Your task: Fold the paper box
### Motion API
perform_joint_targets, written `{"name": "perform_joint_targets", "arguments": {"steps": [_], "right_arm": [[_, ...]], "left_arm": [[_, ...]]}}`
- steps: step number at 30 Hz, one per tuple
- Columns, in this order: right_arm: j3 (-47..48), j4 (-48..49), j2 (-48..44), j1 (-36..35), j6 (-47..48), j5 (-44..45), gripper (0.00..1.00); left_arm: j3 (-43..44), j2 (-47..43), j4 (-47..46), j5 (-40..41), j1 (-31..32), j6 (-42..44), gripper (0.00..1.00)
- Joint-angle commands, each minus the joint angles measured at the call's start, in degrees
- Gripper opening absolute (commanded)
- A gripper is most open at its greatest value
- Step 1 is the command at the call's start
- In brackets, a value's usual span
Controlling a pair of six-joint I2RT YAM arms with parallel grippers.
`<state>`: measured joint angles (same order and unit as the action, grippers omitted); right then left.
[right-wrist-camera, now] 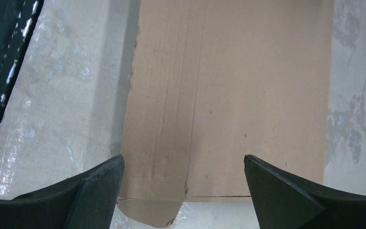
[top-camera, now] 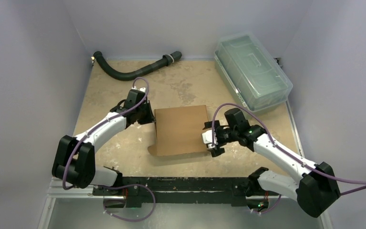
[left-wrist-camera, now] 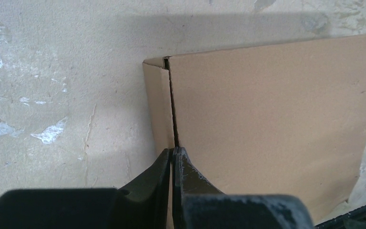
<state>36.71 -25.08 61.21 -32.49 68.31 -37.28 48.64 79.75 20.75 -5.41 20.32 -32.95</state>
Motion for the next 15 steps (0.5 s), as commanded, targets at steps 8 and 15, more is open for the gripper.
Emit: {"name": "perform_joint_targets", "arguments": {"steps": [8, 15], "right_arm": [[4.00, 9.76, -1.27, 8.64, -24.20, -10.82, 0.98], [2.48, 13.35, -0.61, 12.51, -29.96, -1.14, 0.87]], "left_arm": [[-1.73, -8.47, -3.40, -2.87, -0.01, -0.70, 0.11], [-8.34, -16.59, -4.62, -2.37, -0.02, -2.21, 0.22]]}}
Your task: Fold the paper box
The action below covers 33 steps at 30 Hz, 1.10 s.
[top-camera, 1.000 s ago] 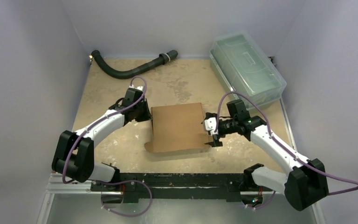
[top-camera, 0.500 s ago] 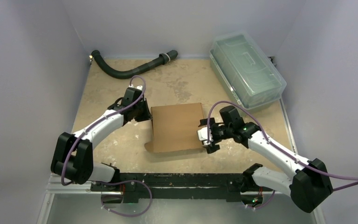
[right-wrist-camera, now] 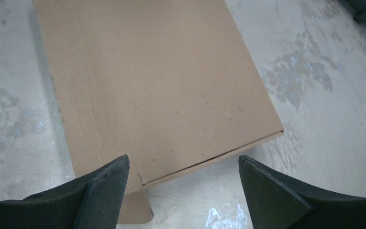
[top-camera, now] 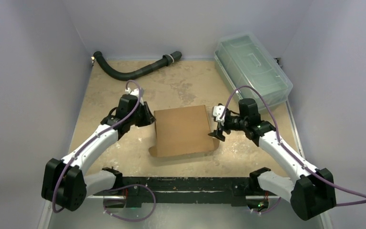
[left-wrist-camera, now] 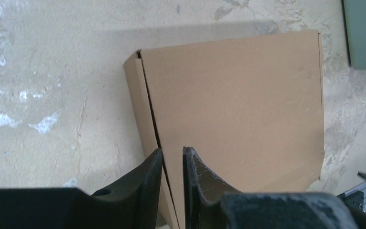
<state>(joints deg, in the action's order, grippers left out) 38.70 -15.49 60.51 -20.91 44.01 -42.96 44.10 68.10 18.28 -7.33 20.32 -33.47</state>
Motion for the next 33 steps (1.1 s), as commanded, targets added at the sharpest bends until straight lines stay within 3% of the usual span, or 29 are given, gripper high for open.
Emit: {"name": "perform_joint_targets", "arguments": {"steps": [1, 5, 9, 13, 19, 33], "right_arm": [[0.69, 3.96, 0.72, 0.95, -5.92, 6.25, 0.83], [1.50, 4.49, 4.37, 1.05, -7.05, 13.16, 0.65], [2.72, 3.62, 8.37, 1.04, -7.34, 17.06, 0.31], [2.65, 3.50, 10.78, 1.06, -7.27, 18.37, 0.14], [3.31, 3.39, 15.01, 0.52, -7.23, 18.63, 0.09], [5.89, 2.81, 19.16, -3.02, -8.83, 13.30, 0.05]], "left_arm": [[-4.82, -6.53, -2.13, -0.48, -0.01, -2.31, 0.22], [-11.25, -15.34, -1.45, 3.80, -0.01, -8.71, 0.19], [-17.58, -21.89, -0.60, 9.80, -0.01, -14.10, 0.01], [-20.71, -18.09, -4.77, 8.04, -0.01, -15.60, 0.00], [-22.07, -7.01, -14.63, 1.56, -0.01, -13.51, 0.00], [-23.43, 1.10, -28.10, -7.72, 0.12, -12.24, 0.00]]}}
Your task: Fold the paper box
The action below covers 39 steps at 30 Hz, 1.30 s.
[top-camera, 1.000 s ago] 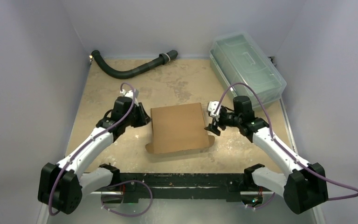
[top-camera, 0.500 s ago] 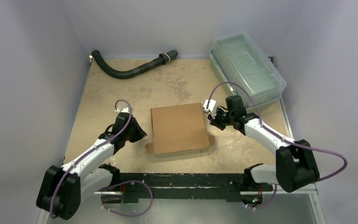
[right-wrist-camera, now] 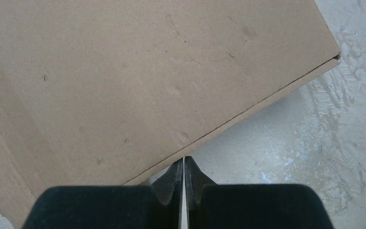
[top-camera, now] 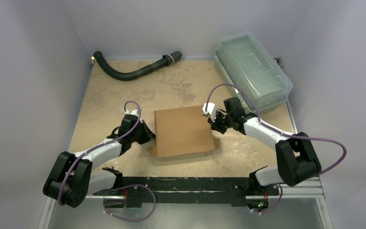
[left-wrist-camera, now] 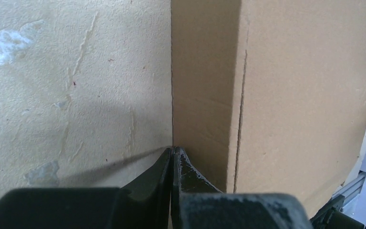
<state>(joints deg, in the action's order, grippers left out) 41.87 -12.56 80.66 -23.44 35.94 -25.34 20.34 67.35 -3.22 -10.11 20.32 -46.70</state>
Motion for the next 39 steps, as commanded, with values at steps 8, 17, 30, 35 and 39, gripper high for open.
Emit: {"name": "perform_joint_targets", "arguments": {"steps": [8, 17, 30, 35, 39], "right_arm": [[3.69, -4.24, -5.66, -0.55, 1.24, -14.00, 0.03], [5.10, -6.88, -8.92, -0.47, 1.97, -18.10, 0.02], [7.41, -8.27, -9.94, 0.15, -0.54, -21.77, 0.02], [7.79, -8.16, -9.87, 0.25, -1.49, -21.37, 0.02], [7.99, -7.42, -9.35, 0.28, -2.51, -19.75, 0.02]], "left_arm": [[2.80, -1.92, -4.31, -8.34, 1.25, 1.39, 0.00], [7.00, -9.09, 3.02, -8.99, 1.39, 1.26, 0.00], [12.53, -10.78, 11.26, -10.22, 1.39, 3.67, 0.00], [15.95, -9.29, 12.87, -9.95, 1.39, 5.30, 0.00], [18.20, -7.06, 14.46, -9.32, 1.39, 7.06, 0.00]]}}
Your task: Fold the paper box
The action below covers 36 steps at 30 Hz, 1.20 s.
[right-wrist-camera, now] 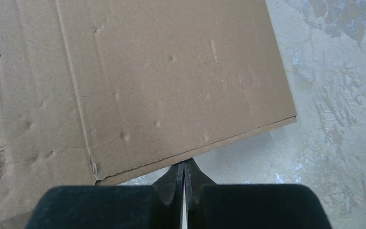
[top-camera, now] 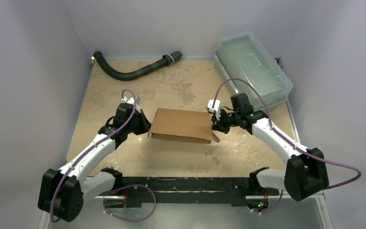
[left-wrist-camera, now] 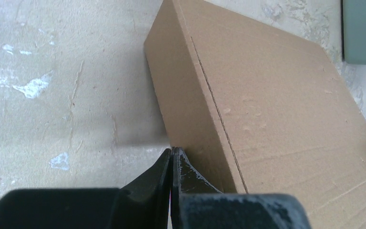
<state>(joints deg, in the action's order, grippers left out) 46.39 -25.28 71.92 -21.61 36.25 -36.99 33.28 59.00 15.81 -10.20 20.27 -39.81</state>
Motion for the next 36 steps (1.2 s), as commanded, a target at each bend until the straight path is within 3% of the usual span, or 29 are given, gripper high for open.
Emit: {"name": "perform_joint_targets", "arguments": {"steps": [1, 13, 25, 36], "right_arm": [[3.71, 5.38, -0.56, -1.58, -2.99, -7.95, 0.03], [7.30, 5.50, 1.20, -1.53, -5.04, -3.18, 0.05], [11.43, -1.59, 2.87, -1.55, -3.92, -9.94, 0.05], [8.34, 0.49, 3.08, -1.59, -8.77, -14.33, 0.05]], "left_arm": [[5.63, 1.77, -4.51, -9.18, 1.44, 0.35, 0.00], [12.36, 8.51, -2.51, -6.76, 1.35, 3.65, 0.00], [17.10, 8.43, 1.62, -8.15, 1.35, 4.63, 0.00], [15.79, 6.24, 4.26, -8.94, 1.35, 5.11, 0.00]]}}
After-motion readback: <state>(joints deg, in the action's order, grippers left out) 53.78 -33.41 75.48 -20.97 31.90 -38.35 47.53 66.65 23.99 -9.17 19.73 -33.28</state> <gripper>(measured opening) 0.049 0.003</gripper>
